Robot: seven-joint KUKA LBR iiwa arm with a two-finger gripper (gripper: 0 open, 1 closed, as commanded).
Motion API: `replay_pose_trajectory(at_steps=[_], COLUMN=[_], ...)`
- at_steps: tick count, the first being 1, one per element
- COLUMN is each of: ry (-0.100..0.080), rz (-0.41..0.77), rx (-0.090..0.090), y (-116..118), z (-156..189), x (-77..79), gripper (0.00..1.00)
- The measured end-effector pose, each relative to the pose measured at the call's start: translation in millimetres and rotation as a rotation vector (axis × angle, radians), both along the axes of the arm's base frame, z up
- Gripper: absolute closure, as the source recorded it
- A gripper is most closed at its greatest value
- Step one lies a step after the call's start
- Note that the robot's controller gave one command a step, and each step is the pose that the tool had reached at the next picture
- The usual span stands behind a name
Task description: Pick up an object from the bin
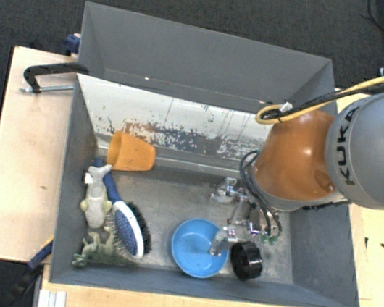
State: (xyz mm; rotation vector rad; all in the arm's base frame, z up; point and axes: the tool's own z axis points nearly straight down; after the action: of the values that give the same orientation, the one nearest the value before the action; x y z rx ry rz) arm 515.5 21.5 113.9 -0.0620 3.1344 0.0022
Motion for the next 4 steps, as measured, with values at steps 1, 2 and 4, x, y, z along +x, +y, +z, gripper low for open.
replay_pose_trajectory(at_steps=[1, 2, 4], ry=[0.001, 0.002, -0.008], rz=[0.160, 0.159, 0.158], rx=[-0.002, -0.002, -0.001], y=[26.7, 26.9, 29.5], z=[-41.2, -39.8, 14.2], x=[-13.6, -12.4, 0.4], gripper=[0.00, 0.00, 1.00])
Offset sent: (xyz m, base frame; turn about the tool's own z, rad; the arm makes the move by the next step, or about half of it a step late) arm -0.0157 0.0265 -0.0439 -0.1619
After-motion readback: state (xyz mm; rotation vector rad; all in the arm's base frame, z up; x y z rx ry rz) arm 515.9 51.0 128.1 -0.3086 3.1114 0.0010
